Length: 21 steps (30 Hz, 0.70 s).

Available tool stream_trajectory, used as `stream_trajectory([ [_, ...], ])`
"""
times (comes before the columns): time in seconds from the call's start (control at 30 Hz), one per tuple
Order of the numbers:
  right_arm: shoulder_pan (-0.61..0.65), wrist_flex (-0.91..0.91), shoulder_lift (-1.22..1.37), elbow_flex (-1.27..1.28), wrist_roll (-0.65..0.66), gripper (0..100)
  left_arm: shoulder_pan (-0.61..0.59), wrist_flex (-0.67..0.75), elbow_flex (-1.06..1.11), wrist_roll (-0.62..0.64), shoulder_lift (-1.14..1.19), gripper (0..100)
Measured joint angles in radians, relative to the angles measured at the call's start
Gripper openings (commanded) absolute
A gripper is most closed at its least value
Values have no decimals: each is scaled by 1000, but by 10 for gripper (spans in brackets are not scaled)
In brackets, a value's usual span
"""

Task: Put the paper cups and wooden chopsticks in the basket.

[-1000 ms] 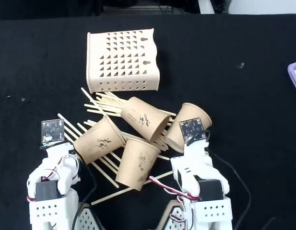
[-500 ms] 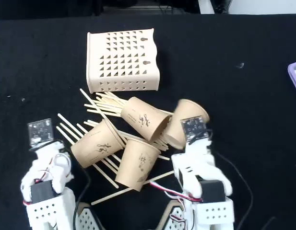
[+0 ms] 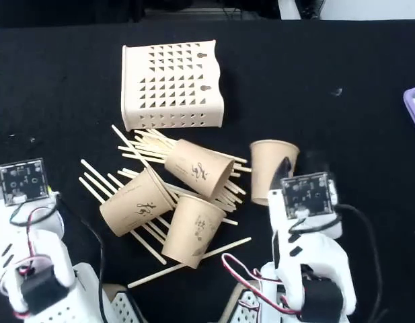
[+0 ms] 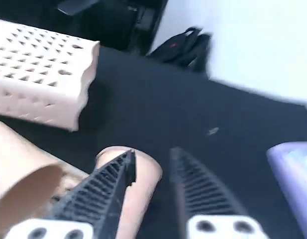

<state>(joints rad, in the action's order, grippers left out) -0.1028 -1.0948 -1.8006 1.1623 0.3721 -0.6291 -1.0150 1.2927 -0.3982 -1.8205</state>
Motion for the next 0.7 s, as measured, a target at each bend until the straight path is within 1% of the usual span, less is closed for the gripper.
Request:
stream_trajectory([
  [0.1,-8,15,0,-66,11,292,51,5,-121,48,-8,227],
  [0.23,-8,18,0,-221,-44,292,132,5,-315,143,6,227],
  [0.3,-8,6,0,-321,-57,292,195,5,-416,169,52,227],
  [0.37,-6,-32,52,-445,-60,292,249,5,-520,192,133,227],
  [0.43,-6,-86,153,-577,-74,292,287,5,-623,224,252,231],
  [0.57,-6,-213,420,-842,-167,292,371,-17,-796,302,559,232],
  [0.7,-6,-313,684,-988,-245,292,466,-28,-924,330,927,232],
])
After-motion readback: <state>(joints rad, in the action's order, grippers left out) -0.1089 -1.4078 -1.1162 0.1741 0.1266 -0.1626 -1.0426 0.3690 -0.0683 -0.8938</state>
